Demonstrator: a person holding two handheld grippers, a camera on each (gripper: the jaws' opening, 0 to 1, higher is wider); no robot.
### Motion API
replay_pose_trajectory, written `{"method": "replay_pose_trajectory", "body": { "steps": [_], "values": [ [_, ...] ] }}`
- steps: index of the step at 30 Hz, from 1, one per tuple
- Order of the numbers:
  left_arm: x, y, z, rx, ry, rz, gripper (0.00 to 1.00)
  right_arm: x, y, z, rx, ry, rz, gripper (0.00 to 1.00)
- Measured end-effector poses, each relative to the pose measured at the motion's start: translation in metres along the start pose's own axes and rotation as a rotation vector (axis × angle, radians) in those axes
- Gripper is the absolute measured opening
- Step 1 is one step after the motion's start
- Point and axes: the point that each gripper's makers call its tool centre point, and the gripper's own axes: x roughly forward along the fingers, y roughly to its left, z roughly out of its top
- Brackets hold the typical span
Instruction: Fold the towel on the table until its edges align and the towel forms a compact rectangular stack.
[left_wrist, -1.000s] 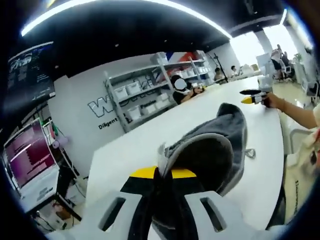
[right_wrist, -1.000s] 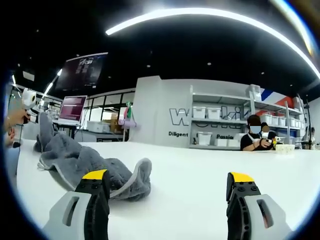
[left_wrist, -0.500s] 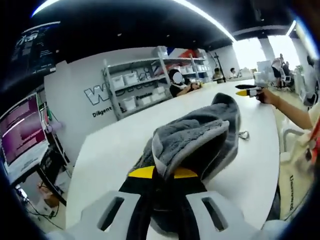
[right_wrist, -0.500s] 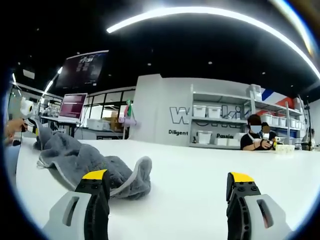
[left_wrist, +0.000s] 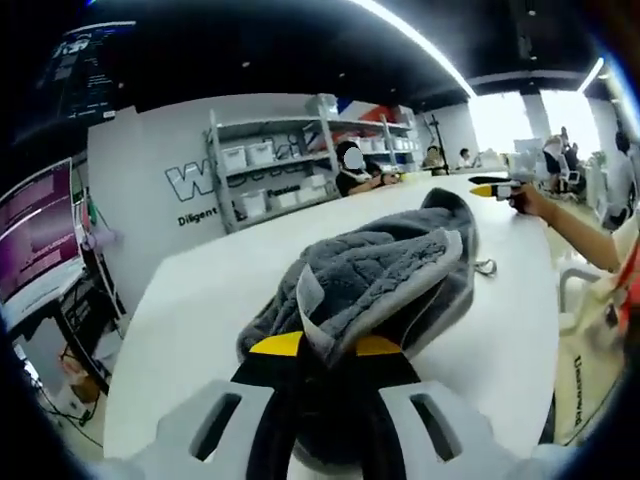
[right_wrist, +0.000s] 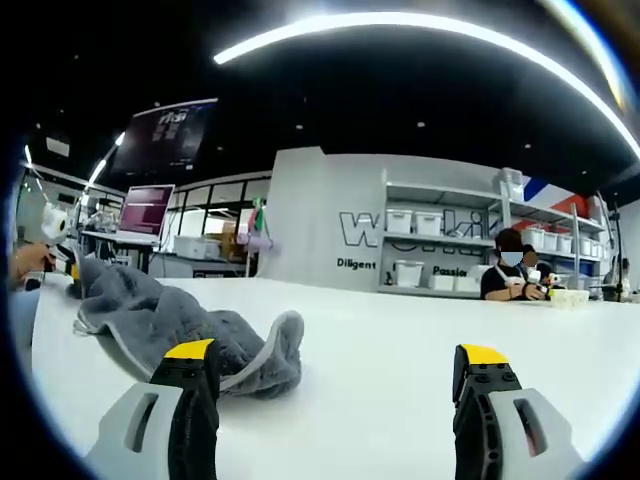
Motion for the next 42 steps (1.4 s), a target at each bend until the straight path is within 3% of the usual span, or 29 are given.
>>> {"method": "replay_pose_trajectory", "body": {
  "steps": [5,15,20,22,28,38,42],
  "values": [
    [0.001,-0.005,0.001,0.016,0.014,-0.009,0.23,0.0,0.0,0.0,0.0,0.0,0.0,0.99],
    [0.007,-0.014,0.009,-0.099,-0.032,-0.03,0.65,0.0,0.001,-0.001,-0.003,0.006,-0.001,0.99],
    [0.004,-0.004,0.013,-0.155,-0.036,0.036,0.92,0.001,0.001,-0.002,-0.008,0.011,0.001,0.99],
    [0.001,-0.001,0.014,-0.155,-0.031,0.064,0.98,0.001,0.001,-0.002,-0.009,0.013,0.001,0.99],
    [-0.009,-0.002,0.024,-0.166,-0.067,0.078,0.99,0.001,0.002,-0.003,-0.011,0.015,0.001,0.99],
    [-0.027,-0.026,0.047,-0.141,-0.087,0.044,0.99,0.002,0.001,-0.004,-0.015,0.021,0.0,0.99],
    [-0.032,-0.043,0.065,-0.141,-0.158,0.013,0.99,0.003,0.001,-0.004,-0.016,0.021,0.001,0.99]
  ]
}}
